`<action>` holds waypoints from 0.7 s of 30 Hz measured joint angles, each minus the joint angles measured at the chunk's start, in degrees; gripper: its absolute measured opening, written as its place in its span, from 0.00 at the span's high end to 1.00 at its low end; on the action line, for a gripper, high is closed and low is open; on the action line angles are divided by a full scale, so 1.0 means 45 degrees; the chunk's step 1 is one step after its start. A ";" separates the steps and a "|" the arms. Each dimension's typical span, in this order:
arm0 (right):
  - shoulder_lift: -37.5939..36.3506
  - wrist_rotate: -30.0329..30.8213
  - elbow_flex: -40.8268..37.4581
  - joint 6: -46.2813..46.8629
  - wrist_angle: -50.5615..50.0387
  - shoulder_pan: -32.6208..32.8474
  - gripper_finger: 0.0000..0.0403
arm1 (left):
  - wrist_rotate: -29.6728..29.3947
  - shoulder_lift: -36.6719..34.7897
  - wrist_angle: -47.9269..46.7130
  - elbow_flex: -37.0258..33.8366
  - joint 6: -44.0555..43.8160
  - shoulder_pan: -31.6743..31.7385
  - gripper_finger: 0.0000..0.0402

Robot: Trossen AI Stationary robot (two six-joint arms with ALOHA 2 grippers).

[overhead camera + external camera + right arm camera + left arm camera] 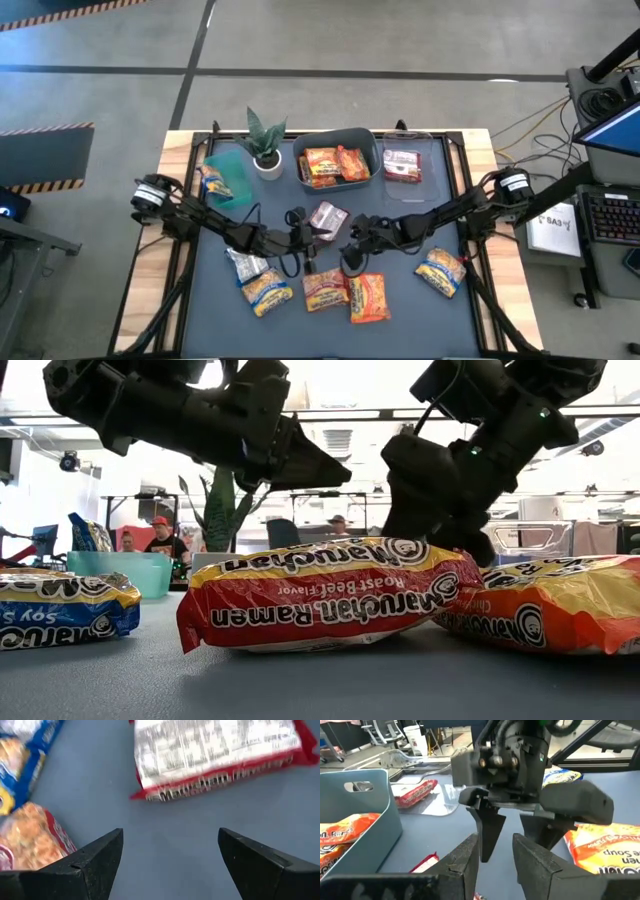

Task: Sort Maruchan noodles
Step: Put the red noodle pack into the transparent bin

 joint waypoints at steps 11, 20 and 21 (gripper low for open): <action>-0.0503 -0.0221 0.0004 -0.1073 -0.0616 0.0271 0.23 | -0.0014 -0.0059 -0.2589 0.0206 0.0255 0.0044 0.74; -0.0372 0.0279 0.1120 -0.3598 -0.0662 0.0300 0.30 | -0.0372 -0.0969 -0.6212 0.0194 0.0989 0.0183 0.73; -0.0310 0.0455 0.1305 -0.3861 -0.0666 0.0300 0.31 | -0.0368 -0.1176 -0.6525 0.0158 0.0961 0.0209 0.73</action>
